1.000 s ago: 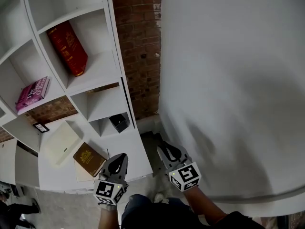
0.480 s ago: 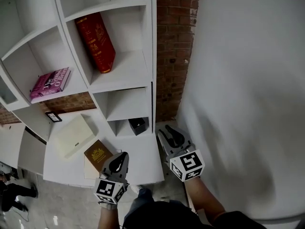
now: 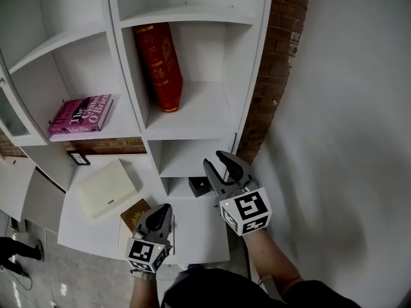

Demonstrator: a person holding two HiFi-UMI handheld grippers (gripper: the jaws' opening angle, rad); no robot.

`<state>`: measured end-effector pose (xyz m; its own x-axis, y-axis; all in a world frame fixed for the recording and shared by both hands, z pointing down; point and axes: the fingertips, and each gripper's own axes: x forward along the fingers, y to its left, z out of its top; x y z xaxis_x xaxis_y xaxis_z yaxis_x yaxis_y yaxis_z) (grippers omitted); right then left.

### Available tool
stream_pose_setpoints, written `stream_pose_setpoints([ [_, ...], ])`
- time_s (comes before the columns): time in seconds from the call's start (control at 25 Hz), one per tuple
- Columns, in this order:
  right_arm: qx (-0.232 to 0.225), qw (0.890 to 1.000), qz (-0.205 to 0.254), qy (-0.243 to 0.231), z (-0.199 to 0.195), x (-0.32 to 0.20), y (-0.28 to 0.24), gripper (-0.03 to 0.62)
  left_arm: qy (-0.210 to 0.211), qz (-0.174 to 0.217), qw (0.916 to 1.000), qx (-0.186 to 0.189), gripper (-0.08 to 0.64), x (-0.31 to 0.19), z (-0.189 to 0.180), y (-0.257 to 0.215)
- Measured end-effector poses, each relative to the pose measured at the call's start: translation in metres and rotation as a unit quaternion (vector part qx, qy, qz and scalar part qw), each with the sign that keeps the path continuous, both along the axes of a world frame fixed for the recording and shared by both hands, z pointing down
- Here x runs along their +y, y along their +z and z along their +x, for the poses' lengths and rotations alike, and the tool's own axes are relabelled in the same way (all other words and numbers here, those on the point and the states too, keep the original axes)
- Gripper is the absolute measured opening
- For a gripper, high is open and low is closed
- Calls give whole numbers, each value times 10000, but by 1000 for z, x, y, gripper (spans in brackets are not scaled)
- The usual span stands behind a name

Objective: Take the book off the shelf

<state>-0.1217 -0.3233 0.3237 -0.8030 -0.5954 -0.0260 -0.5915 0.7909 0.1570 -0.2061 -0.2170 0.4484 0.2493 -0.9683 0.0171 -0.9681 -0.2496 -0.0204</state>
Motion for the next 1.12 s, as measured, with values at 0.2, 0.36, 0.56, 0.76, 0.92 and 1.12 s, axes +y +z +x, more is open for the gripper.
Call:
stream_pose_setpoints([
  [0.2,130,9996,179,-166,-42,-20,-26,144,-101,10,9999,70,9,-15,-25,1],
  [0.36,205,9991,273,-252,-68,-34,-43,160,-143,40,9999,71,9,-25,-39,-1],
  [0.56,176,9989,306,-299,-93,-51,-63,172,-254,114,9996,100,9,-31,-56,-8],
  [0.76,183,9986,403,-288,-118,-68,-82,210,-337,140,9993,108,9,-34,-71,-10],
  [0.92,261,9985,418,-234,-137,-82,-88,230,-419,159,9989,147,9,-37,-83,-9],
  [1.12,366,9986,384,16,-154,-104,-93,262,-495,144,9984,215,9,-43,-99,-5],
])
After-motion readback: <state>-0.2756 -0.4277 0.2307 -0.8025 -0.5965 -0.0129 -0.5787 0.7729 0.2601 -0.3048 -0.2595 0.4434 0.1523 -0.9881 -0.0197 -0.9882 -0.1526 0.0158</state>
